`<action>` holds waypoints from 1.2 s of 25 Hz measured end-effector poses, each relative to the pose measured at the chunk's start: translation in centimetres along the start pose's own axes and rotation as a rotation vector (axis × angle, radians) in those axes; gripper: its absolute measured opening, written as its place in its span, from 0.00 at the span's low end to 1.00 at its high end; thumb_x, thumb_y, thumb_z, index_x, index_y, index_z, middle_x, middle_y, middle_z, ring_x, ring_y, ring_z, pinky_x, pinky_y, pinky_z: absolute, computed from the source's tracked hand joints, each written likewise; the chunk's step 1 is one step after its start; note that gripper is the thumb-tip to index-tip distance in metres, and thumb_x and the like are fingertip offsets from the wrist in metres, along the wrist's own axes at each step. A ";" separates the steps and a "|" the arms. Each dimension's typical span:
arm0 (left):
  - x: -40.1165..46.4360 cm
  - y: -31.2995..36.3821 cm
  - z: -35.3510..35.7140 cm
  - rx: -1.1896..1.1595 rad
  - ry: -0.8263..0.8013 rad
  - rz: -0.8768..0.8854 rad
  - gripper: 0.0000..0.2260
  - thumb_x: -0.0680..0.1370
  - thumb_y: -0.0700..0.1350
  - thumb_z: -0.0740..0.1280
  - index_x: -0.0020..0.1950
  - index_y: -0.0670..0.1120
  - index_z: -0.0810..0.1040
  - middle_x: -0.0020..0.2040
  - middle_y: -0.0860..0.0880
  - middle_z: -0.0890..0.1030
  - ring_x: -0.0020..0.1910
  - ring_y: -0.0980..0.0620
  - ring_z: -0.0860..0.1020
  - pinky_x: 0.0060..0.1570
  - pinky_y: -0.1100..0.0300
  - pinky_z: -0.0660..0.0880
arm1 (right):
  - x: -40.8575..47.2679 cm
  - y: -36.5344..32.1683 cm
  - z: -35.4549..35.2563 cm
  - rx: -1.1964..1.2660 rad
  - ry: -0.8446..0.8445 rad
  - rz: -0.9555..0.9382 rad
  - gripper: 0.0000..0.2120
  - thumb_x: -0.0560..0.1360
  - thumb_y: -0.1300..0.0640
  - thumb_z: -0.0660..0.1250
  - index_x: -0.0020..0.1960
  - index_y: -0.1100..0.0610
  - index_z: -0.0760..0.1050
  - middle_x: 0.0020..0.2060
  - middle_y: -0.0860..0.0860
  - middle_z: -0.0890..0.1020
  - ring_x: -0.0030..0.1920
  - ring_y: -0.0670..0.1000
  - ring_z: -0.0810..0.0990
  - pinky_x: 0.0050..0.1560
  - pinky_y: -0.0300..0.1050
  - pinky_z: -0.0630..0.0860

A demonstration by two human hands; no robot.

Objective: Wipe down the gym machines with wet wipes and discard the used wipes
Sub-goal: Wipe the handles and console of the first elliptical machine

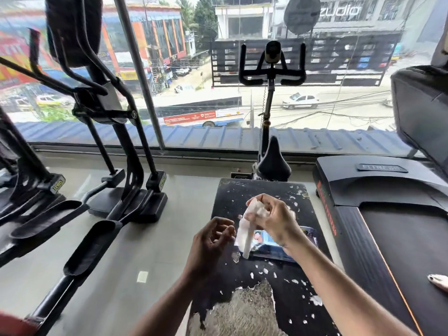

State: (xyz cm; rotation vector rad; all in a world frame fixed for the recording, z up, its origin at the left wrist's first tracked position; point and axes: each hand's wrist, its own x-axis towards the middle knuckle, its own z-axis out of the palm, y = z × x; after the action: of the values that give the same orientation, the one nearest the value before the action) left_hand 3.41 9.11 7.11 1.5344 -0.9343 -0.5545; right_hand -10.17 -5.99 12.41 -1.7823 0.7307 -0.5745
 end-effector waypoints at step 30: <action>5.2 -5.9 -40.9 -0.272 0.161 -0.268 0.05 0.81 0.40 0.70 0.55 0.42 0.84 0.46 0.45 0.87 0.43 0.53 0.82 0.41 0.61 0.78 | 14.4 -12.0 39.8 0.372 -0.328 0.145 0.11 0.77 0.70 0.69 0.58 0.64 0.79 0.52 0.64 0.85 0.48 0.59 0.85 0.45 0.55 0.82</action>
State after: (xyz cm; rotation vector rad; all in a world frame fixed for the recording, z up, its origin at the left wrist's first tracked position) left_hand 39.97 28.74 9.98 1.4390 -0.5093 -0.7065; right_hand 29.73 12.58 11.95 -1.4184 0.4831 -0.2865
